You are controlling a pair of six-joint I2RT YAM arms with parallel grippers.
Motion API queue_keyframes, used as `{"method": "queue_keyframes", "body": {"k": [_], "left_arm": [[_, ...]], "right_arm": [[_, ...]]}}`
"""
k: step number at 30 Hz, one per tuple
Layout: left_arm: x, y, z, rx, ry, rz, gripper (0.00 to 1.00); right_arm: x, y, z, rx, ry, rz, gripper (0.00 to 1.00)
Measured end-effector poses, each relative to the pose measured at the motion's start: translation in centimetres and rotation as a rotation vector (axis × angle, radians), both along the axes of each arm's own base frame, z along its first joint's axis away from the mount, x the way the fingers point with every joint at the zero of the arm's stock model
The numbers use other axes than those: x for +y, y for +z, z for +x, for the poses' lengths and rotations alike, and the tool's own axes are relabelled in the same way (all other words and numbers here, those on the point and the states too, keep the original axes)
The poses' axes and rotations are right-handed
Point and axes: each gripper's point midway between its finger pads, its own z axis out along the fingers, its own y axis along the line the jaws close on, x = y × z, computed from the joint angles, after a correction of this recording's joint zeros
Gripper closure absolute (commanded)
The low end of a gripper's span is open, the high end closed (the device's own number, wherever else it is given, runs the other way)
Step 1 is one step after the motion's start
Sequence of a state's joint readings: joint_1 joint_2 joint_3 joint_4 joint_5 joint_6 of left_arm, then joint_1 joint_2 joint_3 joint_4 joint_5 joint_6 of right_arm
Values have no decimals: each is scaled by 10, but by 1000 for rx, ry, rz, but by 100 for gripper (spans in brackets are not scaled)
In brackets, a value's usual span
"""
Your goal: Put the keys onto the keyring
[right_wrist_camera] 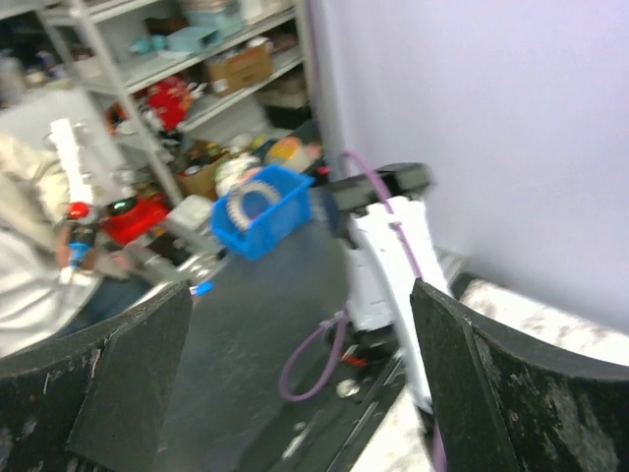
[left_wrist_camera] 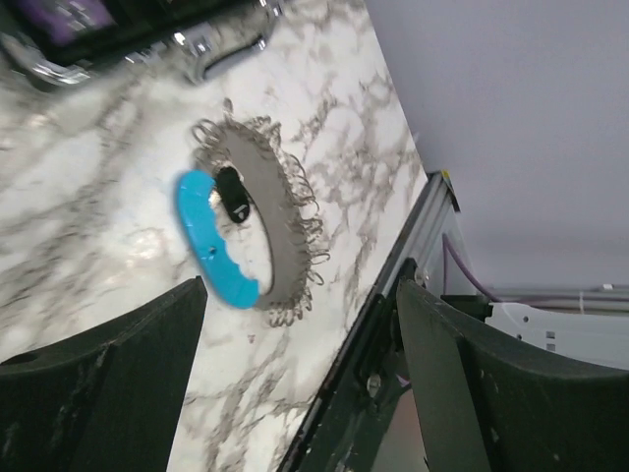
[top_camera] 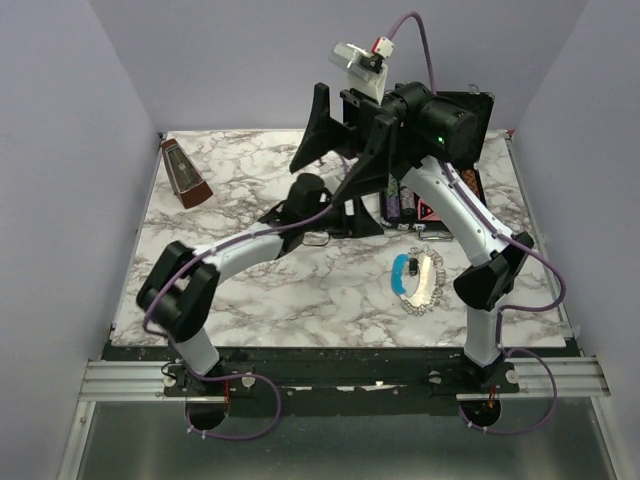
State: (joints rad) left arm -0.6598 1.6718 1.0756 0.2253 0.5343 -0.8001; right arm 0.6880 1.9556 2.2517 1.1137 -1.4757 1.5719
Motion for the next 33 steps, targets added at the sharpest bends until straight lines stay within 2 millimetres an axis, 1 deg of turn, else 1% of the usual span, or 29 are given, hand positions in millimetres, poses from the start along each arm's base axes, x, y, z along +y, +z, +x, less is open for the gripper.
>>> {"method": "queue_keyframes", "body": {"k": [1,2,4,5,6,7,8,9,10,11,12,13,14,15,16,17,18,19,20,21,22,24,26,29,31,33], "left_arm": [[13,7,2,-31,28,1,13],[32,14,6,-61,69,4,12],[65,24,12,-114,141,15,11],[79,24,16,-133,177,32,10],[98,30,19,-157,222,35,9],[121,31,22,-184,276,60,9],[136,31,23,-199,308,80,8],[156,31,23,-216,349,108,5],[173,30,23,-226,385,134,2],[180,29,23,-233,400,148,1],[204,34,24,-262,453,174,1],[217,37,23,-281,481,197,1],[232,41,22,-305,518,219,1],[243,47,21,-333,542,238,1],[257,56,18,-379,576,263,1],[263,61,17,-403,589,276,1],[271,69,15,-440,610,297,1],[275,76,13,-466,622,311,1],[278,83,11,-500,629,326,1],[281,86,9,-521,635,339,1],[284,89,6,-542,642,354,1],[290,92,3,-572,654,384,1],[297,96,-3,-603,673,412,1],[304,100,-10,-644,704,432,1],[311,97,-15,-654,731,451,1],[316,95,-16,-655,751,469,1]], "right_arm": [[2,7,7,-14,-20,30,0],[4,14,17,-28,-49,61,0],[9,34,48,-40,-162,143,0],[11,43,68,-40,-244,182,0],[14,53,92,-36,-358,224,0],[17,57,117,-45,-482,254,0],[15,59,147,-66,-634,279,0],[12,54,177,-91,-784,277,0],[6,42,204,-113,-928,249,0],[-1,24,227,-134,-1051,199,0],[-12,0,247,-150,-1159,129,0],[-25,-29,263,-164,-1251,46,1],[-37,-61,271,-170,-1300,-44,2],[-51,-93,275,-165,-1329,-133,2],[-65,-123,275,-151,-1345,-214,2],[-80,-151,274,-128,-1363,-293,2],[-94,-174,270,-104,-1376,-357,1],[-109,-190,268,-77,-1398,-403,0],[-122,-201,265,-50,-1421,-439,0],[-134,-205,263,-22,-1448,-457,0],[-146,-204,262,-2,-1483,-460,0],[-168,-192,260,31,-1578,-437,0],[-183,-179,255,51,-1651,-402,0],[-190,-170,246,63,-1686,-360,0],[-193,-172,244,78,-1694,-356,0],[-195,-179,246,102,-1696,-364,0]]}}
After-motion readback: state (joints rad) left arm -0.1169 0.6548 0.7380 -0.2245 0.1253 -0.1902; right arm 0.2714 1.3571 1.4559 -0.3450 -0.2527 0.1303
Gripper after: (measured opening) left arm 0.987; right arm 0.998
